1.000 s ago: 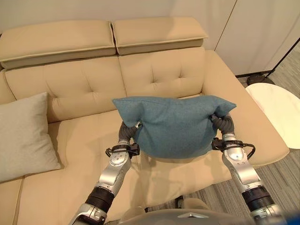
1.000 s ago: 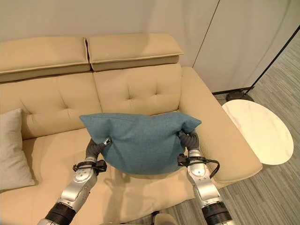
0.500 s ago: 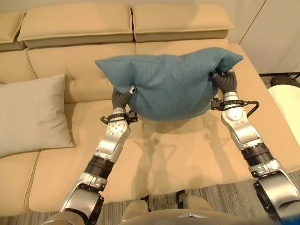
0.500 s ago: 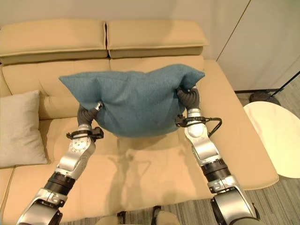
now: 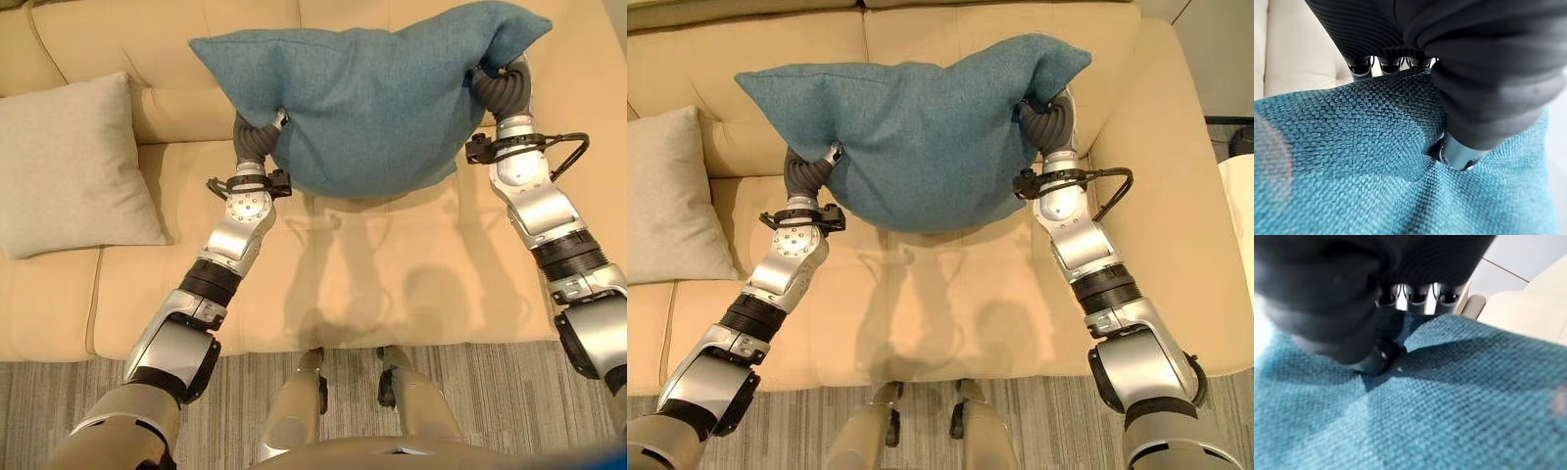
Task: Pick up all the scattered cushions and arrange them neatly on the sofa.
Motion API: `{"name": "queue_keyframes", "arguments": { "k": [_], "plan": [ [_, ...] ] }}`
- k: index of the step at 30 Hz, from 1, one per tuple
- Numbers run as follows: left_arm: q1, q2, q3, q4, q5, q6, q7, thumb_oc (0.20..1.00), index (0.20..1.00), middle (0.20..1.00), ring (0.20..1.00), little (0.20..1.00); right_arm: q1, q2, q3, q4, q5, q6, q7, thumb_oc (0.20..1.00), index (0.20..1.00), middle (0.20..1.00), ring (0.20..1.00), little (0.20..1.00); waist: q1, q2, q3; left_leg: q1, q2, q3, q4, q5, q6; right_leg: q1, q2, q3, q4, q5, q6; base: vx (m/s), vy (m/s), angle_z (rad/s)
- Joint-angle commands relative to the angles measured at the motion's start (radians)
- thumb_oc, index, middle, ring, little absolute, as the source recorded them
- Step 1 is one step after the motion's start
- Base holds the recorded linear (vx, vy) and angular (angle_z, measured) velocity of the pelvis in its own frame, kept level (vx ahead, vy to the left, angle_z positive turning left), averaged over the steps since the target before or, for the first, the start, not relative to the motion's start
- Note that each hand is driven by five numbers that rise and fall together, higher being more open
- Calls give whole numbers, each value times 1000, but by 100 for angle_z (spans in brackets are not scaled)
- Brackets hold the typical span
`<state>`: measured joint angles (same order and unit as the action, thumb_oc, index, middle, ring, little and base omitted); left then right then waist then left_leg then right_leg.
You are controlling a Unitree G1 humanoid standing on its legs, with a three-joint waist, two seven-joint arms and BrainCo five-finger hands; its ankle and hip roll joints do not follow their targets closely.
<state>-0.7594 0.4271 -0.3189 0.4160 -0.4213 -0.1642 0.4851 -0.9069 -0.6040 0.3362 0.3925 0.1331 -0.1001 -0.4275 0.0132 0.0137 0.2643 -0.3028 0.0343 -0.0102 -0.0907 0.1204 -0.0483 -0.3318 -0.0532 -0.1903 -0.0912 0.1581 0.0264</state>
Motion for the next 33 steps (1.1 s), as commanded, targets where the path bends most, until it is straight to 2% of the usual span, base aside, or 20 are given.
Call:
{"name": "queue_keyframes", "arguments": {
  "k": [1,14,15,16,18,19,20,21,26,30,31,33],
  "plan": [
    [-165,34,-41,-40,30,-156,-21,200,200,200,200,200,-131,12,24,-46,-20,-83,-8,200,200,200,200,200,-2,-28,-71,-6,-30,66,3,-32,-54,13,-39,68,93,-102,119,0,0,0],
    [-179,35,-35,14,19,-148,-41,200,200,200,200,200,-160,-11,32,51,-24,-71,-7,200,200,200,200,200,-5,-7,-35,-103,-35,84,3,-12,-68,-81,-42,73,68,-67,128,-20,-4,1],
    [-178,34,-34,19,19,-148,-40,551,551,551,551,551,-164,-15,37,59,-27,-68,-6,200,200,200,200,200,-5,-6,-34,-107,-34,84,3,-11,-68,-85,-42,73,68,-65,128,-35,-11,-1],
    [-179,34,-34,23,19,-147,-39,1000,1000,1000,1000,1000,-169,-18,42,68,-30,-67,-8,200,200,200,200,200,-6,-6,-33,-110,-35,84,3,-11,-69,-87,-41,73,66,-64,128,0,0,0],
    [-179,34,-31,41,18,-145,-36,1000,1000,1000,1000,1000,-177,-24,49,86,-33,-61,-8,200,200,200,200,200,-7,-8,-32,-115,-34,85,3,-9,-70,-92,-40,74,63,-60,129,0,0,0],
    [-180,38,-30,46,17,-144,-37,1000,1000,1000,1000,1000,-180,-28,53,95,-33,-56,-6,385,385,385,385,385,-7,-8,-32,-116,-34,86,3,-8,-70,-94,-40,73,62,-58,129,0,0,0],
    [-185,48,-30,59,22,-142,-38,1000,1000,1000,1000,1000,-187,-35,61,111,-31,-55,-4,940,940,940,940,940,-8,-11,-34,-118,-35,85,3,-8,-70,-96,-38,74,59,-56,129,0,0,0],
    [-195,71,-32,84,29,-133,-40,1000,1000,1000,1000,1000,-196,-52,72,126,-37,-46,0,1000,1000,1000,1000,1000,-10,-13,-37,-118,-34,87,3,-8,-71,-95,-39,74,57,-53,130,0,0,0],
    [-285,216,-46,227,21,-116,-61,1000,1000,1000,1000,1000,-257,-141,126,239,10,-39,23,1000,1000,1000,1000,1000,-10,-20,-43,-104,-29,89,3,-12,-75,-75,-36,70,42,-49,135,0,0,0],
    [-297,307,-46,290,29,-99,-84,1000,1000,1000,1000,1000,-268,-187,147,281,21,-26,38,1000,1000,1000,1000,1000,-8,-23,-50,-91,-26,93,3,-10,-75,-61,-35,69,35,-43,135,1,0,2],
    [-293,354,-46,327,40,-88,-96,1000,1000,1000,1000,1000,-275,-218,182,296,-2,-18,54,1000,1000,1000,1000,1000,-5,-26,-55,-78,-23,94,3,-16,-75,-48,-33,72,31,-46,135,16,9,-3],
    [-289,378,-45,339,55,-83,-101,1000,1000,1000,1000,1000,-277,-239,193,299,-19,-16,56,1000,1000,1000,1000,1000,-7,-26,-58,-78,-24,95,3,-12,-74,-46,-33,71,29,-41,135,8,13,-5]
  ]
}}
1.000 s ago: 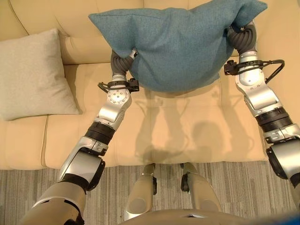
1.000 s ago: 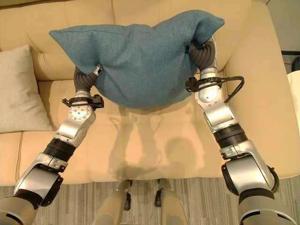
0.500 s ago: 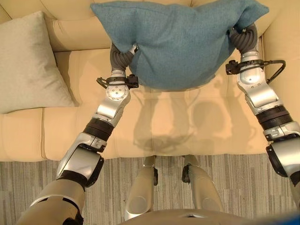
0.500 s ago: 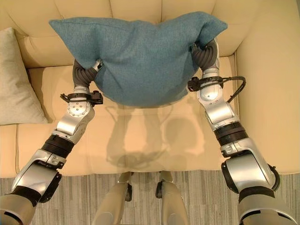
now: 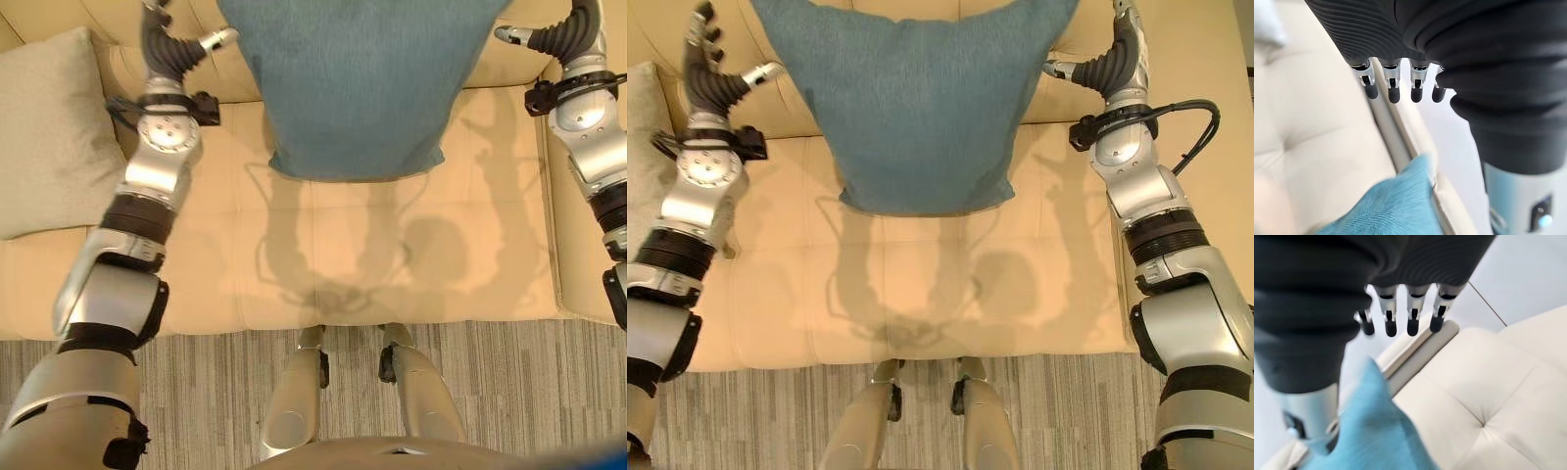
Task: Pick up all the scattered cushions and arrange them neatly on the sofa.
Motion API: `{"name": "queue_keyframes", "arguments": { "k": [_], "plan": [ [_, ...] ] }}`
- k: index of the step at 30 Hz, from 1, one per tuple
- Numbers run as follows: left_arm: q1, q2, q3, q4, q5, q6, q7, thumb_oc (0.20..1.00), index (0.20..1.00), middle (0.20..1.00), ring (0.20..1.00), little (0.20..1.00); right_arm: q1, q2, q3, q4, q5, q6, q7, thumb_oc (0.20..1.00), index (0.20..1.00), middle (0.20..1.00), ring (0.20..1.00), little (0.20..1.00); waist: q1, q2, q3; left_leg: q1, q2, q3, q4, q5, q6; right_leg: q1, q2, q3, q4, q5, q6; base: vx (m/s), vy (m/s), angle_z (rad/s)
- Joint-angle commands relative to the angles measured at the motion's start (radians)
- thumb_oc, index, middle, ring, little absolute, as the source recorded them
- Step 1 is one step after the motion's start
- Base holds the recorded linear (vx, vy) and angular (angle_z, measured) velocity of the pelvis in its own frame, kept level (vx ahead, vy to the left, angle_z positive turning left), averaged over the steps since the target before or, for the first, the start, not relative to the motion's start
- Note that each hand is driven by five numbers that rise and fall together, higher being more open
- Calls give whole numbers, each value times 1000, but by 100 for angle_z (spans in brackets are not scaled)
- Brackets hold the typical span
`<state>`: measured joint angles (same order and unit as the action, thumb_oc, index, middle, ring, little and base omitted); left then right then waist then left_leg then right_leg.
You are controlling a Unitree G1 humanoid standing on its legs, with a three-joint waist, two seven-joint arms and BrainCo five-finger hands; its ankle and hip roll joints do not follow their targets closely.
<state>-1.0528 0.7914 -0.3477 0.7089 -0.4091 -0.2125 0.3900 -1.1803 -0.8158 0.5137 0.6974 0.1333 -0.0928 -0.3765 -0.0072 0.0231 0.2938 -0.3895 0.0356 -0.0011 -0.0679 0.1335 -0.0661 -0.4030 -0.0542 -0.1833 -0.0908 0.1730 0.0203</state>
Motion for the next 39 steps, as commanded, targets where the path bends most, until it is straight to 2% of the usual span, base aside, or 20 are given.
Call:
{"name": "queue_keyframes", "arguments": {
  "k": [1,5,6,7,8,12,15,16,17,18,19,22,27,30,34,35,36,37,38,39],
  "plan": [
    [16,33,-13,51,55,-29,-7,1000,1000,1000,1000,1000,-1,-44,27,-5,-32,-22,10,1000,1000,1000,1000,1000,12,-36,-92,13,-24,88,-19,-27,-56,27,-32,64,26,-55,142,27,11,-5],
    [96,87,30,27,96,-18,-5,1000,1000,1000,1000,1000,67,-90,-5,-7,-48,-15,13,1000,1000,1000,1000,1000,10,-42,-110,24,-19,91,-19,-31,-55,41,-31,62,15,-52,142,0,0,0],
    [210,102,99,-34,128,-18,-5,1000,1000,1000,1000,1000,185,-102,-85,-59,-55,-16,15,1000,1000,1000,1000,1000,7,-47,-119,39,-17,91,-19,-37,-52,57,-30,60,11,-56,140,23,11,-6],
    [217,102,101,-40,130,-16,-4,1000,1000,1000,1000,1000,194,-101,-89,-65,-57,-14,15,1000,1000,1000,1000,1000,7,-48,-121,41,-17,91,-19,-38,-52,58,-30,61,11,-56,140,58,-1,-7],
    [328,92,170,-108,144,-16,-9,1000,1000,1000,1000,1000,323,-96,-179,-143,-77,-14,18,1000,1000,1000,1000,1000,2,-52,-127,57,-14,92,-19,-43,-50,77,-29,56,10,-62,139,50,-11,-7],
    [582,17,286,-239,192,-17,-32,1000,1000,1000,1000,1000,589,-27,-340,-262,-129,-17,33,1000,1000,1000,1000,1000,-7,-61,-147,113,-11,97,-19,-59,-44,132,-27,55,8,-75,133,77,-11,-2],
    [769,-74,339,-307,233,-3,-73,1000,1000,1000,1000,1000,766,42,-416,-297,-169,-15,67,1000,1000,1000,1000,1000,-10,-68,-162,158,-9,99,-19,-71,-40,180,-26,55,4,-86,132,52,-7,-4],
    [777,-75,340,-313,235,0,-73,1000,1000,1000,1000,1000,774,43,-418,-302,-171,-14,68,1000,1000,1000,1000,1000,-9,-68,-164,161,-9,99,-19,-72,-40,183,-26,55,4,-87,132,29,-6,-8],
    [884,-135,375,-334,252,13,-99,1000,1000,1000,1000,1000,864,96,-462,-320,-187,-14,88,1000,1000,1000,1000,1000,-11,-70,-171,185,-8,99,-19,-77,-35,209,-25,58,4,-95,132,15,-4,-9],
    [891,-135,377,-340,253,15,-99,1000,1000,1000,1000,1000,872,97,-463,-325,-189,-12,89,1000,1000,1000,1000,1000,-10,-70,-171,189,-7,100,-19,-78,-35,213,-25,59,4,-96,132,13,2,-14],
    [1008,-196,405,-306,298,44,-136,1000,1000,1000,1000,1000,979,160,-478,-319,-233,-1,136,1000,1000,1000,1000,1000,-16,-71,-190,228,-4,108,-19,-88,-29,250,-24,62,4,-101,133,0,8,-16],
    [1131,-298,391,-175,347,92,-203,1000,1000,1000,1000,1000,1115,242,-449,-236,-291,12,192,1000,1000,1000,1000,1000,-31,-72,-221,295,4,127,-19,-103,-24,307,-21,67,4,-110,133,-15,18,-15],
    [1173,-387,347,58,374,122,-226,1000,1000,1000,1000,1000,1189,297,-424,-88,-301,12,211,1000,1000,1000,1000,1000,-49,-74,-243,344,18,136,-19,-114,-21,353,-8,81,7,-124,127,-52,-3,-19],
    [1178,-446,305,300,407,147,-235,1000,1000,1000,1000,1000,1222,355,-375,131,-327,14,211,1000,1000,1000,1000,1000,-59,-76,-244,384,48,137,-19,-106,-26,390,15,86,40,-169,104,-116,-94,-10],
    [1158,-463,277,393,429,154,-234,1000,1000,1000,1000,1000,1218,382,-343,249,-337,24,200,1000,1000,1000,1000,1000,-56,-86,-216,359,67,129,37,-72,-39,415,24,72,24,-183,88,-174,-101,10],
    [1152,-467,268,403,431,155,-235,1000,1000,1000,1000,1000,1211,382,-335,267,-338,27,200,1000,1000,1000,1000,1000,-54,-93,-206,337,66,127,84,-92,-37,406,18,71,29,-179,85,-353,-61,36],
    [1143,-471,260,420,440,156,-239,1000,1000,1000,1000,1000,1198,387,-311,305,-349,32,204,1000,1000,1000,1000,1000,-49,-114,-191,322,41,117,190,-167,-25,383,-9,65,42,-163,83,-353,-34,31],
    [1138,-473,261,430,441,156,-241,1000,1000,1000,1000,1000,1193,386,-305,320,-353,33,204,1000,1000,1000,1000,1000,-52,-119,-189,317,35,119,243,-208,-18,373,-17,61,41,-156,84,-262,-18,15],
    [1138,-473,261,430,441,156,-241,1000,1000,1000,1000,1000,1192,386,-305,320,-353,33,204,1000,1000,1000,1000,1000,-52,-119,-189,317,35,118,244,-209,-18,373,-17,61,41,-155,84,-161,40,6],
    [1142,-480,262,439,446,158,-246,1000,1000,1000,1000,1000,1188,389,-295,345,-364,41,211,1000,1000,1000,1000,1000,-57,-119,-198,349,22,116,288,-251,-13,358,-22,61,38,-138,86,-124,62,9]
  ]
}}
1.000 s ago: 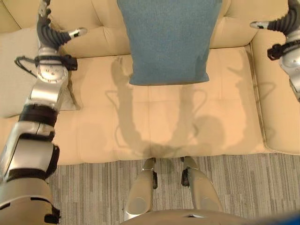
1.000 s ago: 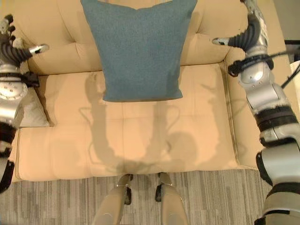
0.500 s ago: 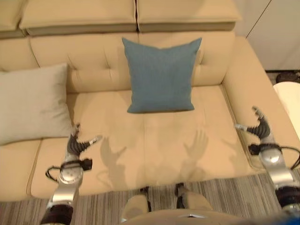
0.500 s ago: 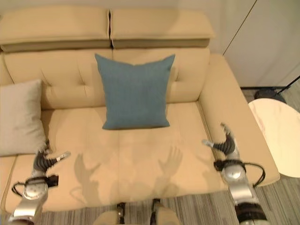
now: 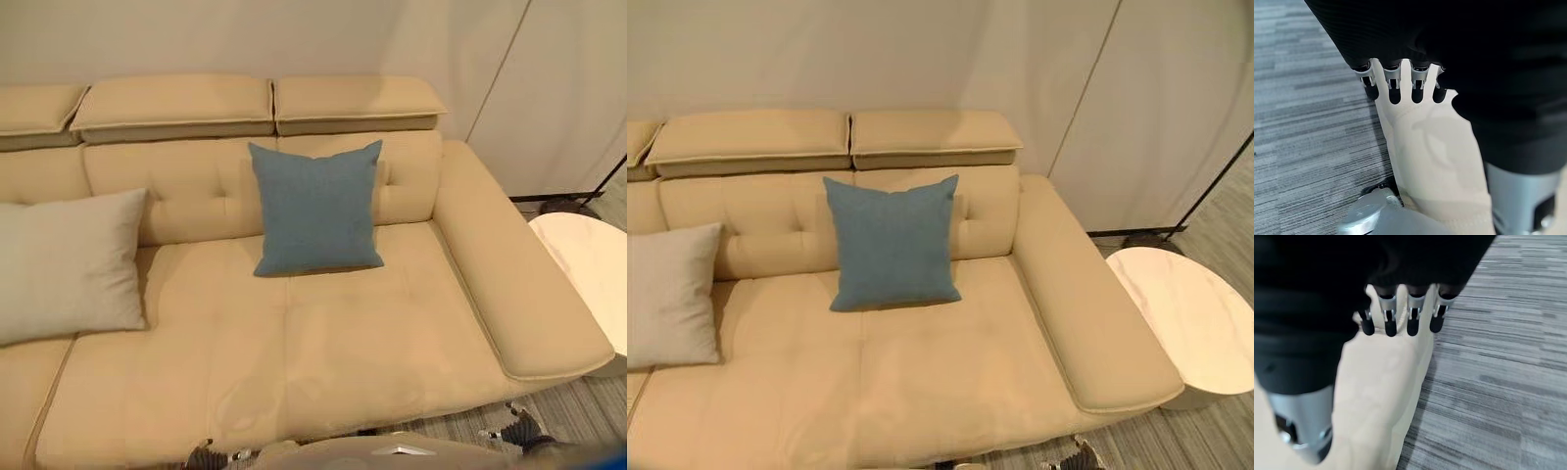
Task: Pick up all the scattered cushions and arrange them neatly on the sofa.
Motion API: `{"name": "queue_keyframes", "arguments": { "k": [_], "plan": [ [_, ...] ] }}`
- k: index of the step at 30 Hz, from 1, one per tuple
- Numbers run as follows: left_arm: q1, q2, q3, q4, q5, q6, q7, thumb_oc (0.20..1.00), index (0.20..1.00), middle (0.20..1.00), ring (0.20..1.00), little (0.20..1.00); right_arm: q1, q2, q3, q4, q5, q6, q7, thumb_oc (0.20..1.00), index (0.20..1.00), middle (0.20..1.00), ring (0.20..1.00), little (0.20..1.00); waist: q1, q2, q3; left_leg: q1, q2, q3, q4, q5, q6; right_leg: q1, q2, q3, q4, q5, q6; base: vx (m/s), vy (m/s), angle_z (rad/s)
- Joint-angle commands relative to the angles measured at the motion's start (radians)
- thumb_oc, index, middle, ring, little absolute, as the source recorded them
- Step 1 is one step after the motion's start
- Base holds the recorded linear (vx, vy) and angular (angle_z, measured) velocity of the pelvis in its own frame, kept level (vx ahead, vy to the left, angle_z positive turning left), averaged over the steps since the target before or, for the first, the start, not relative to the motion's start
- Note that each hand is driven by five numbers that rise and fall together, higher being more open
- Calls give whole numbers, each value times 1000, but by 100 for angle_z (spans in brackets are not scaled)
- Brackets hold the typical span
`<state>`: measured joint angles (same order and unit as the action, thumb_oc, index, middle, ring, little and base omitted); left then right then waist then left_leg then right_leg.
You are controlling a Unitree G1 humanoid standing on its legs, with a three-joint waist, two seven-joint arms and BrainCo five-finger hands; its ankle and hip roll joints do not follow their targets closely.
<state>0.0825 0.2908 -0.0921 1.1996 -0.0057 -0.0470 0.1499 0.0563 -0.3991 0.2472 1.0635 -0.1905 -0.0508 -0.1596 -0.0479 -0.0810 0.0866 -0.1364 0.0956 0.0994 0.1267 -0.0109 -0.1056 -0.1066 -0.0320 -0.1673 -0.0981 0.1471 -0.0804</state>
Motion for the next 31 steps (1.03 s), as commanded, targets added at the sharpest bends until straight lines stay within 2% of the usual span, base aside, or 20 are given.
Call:
{"name": "queue_keyframes", "arguments": {
  "k": [1,3,6,7,8,9,11,14,15,17,18,19,21,23,25,31],
  "plan": [
    [8,16,3,-46,45,-7,-11,1000,1000,1000,1000,1000,-50,-27,-25,-10,-48,2,-5,1000,1000,1000,1000,1000,-20,-13,2,115,-47,8,100,-120,27,53,-44,47,44,-105,188,-161,100,12],
    [1,6,-10,-47,45,-10,-18,1000,1000,1000,1000,1000,-56,-22,-12,11,-52,6,5,1000,1000,1000,1000,1000,-29,2,-4,165,-51,-16,111,-131,22,31,-40,46,49,-89,192,-118,114,-5],
    [-18,0,-32,-64,37,-11,-20,1000,1000,1000,1000,1000,-68,-10,-6,23,-40,13,15,1000,1000,1000,1000,1000,-45,17,-6,212,-75,-39,36,-159,34,-12,-35,47,68,-70,202,-152,155,10],
    [-27,-1,-40,-70,37,-13,-16,1000,1000,1000,1000,1000,-79,-5,-4,37,-39,14,11,1000,1000,1000,1000,1000,-48,17,-6,224,-87,-39,3,-171,40,-26,-37,55,73,-56,208,-278,258,8],
    [-48,0,-57,-76,40,-15,-18,1000,1000,1000,1000,1000,-98,10,5,49,-47,25,8,1000,1000,1000,1000,1000,-52,14,1,237,-113,-42,-67,-186,64,-73,-52,67,75,-11,233,-248,235,-9],
    [-49,1,-57,-76,40,-15,-18,1000,1000,1000,1000,1000,-98,11,5,49,-47,25,8,1000,1000,1000,1000,1000,-52,13,1,236,-114,-42,-67,-185,65,-74,-52,67,75,-11,233,-340,268,-28],
    [-71,7,-71,-76,51,-17,-11,1000,1000,1000,1000,1000,-122,28,35,69,-72,39,13,1000,1000,1000,1000,1000,-38,0,22,218,-141,-57,-79,-173,85,-106,-73,70,75,24,263,-259,170,-26],
    [-75,13,-66,-72,57,-14,-12,1000,1000,1000,1000,1000,-132,39,49,74,-89,44,17,1000,1000,1000,1000,1000,-26,-5,35,210,-149,-55,-89,-160,94,-120,-86,59,88,35,273,-141,63,-20],
    [-81,18,-63,-73,50,-14,-12,1000,1000,1000,1000,1000,-141,43,52,76,-93,48,20,1000,1000,1000,1000,1000,-22,-4,48,202,-148,-54,-89,-151,101,-134,-90,58,119,27,277,-266,80,-44],
    [-84,25,-57,-67,42,-6,-10,1000,1000,1000,1000,1000,-145,48,54,91,-88,52,18,1000,1000,1000,1000,1000,-1,5,62,178,-147,-48,-92,-127,119,-108,-84,67,209,-45,258,-293,96,-31],
    [-84,26,-57,-67,42,-6,-10,1000,1000,1000,1000,1000,-145,49,54,91,-88,52,18,1000,1000,1000,1000,1000,-2,3,60,175,-149,-49,-93,-124,119,-110,-86,68,209,-44,258,-285,76,2],
    [-81,29,-53,-47,45,0,-8,1000,1000,1000,1000,1000,-134,59,48,107,-74,52,20,1000,1000,1000,1000,1000,13,12,44,157,-140,-53,-111,-104,129,-74,-74,102,291,-101,238,-198,9,-20],
    [-80,29,-55,-42,48,2,-9,1000,1000,1000,1000,1000,-128,67,40,128,-63,54,19,1000,1000,1000,1000,1000,28,5,28,143,-142,-48,-111,-99,127,-24,-74,120,274,-112,243,-118,-22,-25],
    [-71,23,-47,-35,43,1,-7,1000,1000,1000,1000,1000,-121,74,30,132,-54,58,20,1000,1000,1000,1000,1000,41,-12,-3,135,-141,-30,-114,-97,117,31,-79,97,167,-115,245,-5,-113,-11],
    [-68,21,-43,-17,50,2,-8,1000,1000,1000,1000,1000,-120,71,41,126,-57,54,21,1000,1000,1000,1000,1000,37,-11,-22,153,-128,-17,-154,-75,107,56,-70,102,109,-112,242,15,-110,-13],
    [-79,17,-54,-19,50,5,-13,1000,1000,1000,1000,1000,-120,70,43,137,-44,56,16,1000,1000,1000,1000,1000,26,1,-28,174,-116,-26,-214,-36,90,83,-60,87,73,-115,237,-1,-44,-2]
  ]
}}
